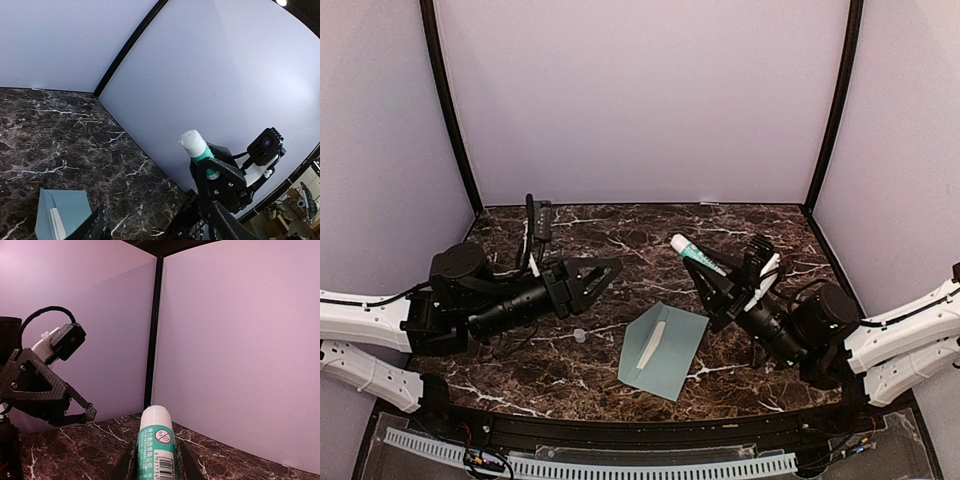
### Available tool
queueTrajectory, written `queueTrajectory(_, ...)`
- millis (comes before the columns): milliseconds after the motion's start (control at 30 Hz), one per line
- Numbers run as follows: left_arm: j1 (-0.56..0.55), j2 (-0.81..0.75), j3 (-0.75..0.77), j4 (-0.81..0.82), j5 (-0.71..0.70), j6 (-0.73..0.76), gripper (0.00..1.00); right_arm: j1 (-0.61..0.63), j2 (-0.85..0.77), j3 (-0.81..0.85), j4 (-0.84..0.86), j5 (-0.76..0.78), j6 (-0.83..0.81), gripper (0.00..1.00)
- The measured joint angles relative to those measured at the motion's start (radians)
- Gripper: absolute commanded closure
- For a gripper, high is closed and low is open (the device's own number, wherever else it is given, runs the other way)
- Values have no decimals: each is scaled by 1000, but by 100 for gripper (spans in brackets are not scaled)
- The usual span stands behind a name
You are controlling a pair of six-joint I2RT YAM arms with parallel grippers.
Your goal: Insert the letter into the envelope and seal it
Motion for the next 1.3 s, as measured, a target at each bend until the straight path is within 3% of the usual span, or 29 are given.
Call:
queueTrajectory(300, 23, 51, -26, -222, -162, 148, 28, -32, -179, -80, -243, 123, 101, 100)
queueTrajectory(600, 96, 359, -26, -252, -94, 221, 25, -140, -353, -251, -346, 171, 149, 100)
queueTrajectory(867, 119, 562, -12, -210, -25, 241, 25, -260, -370, -369, -309, 135, 179, 100)
queueTrajectory(1300, 126, 700, 32, -144, 9, 230, 47, -301, -297, -380, -229, 110, 182, 100)
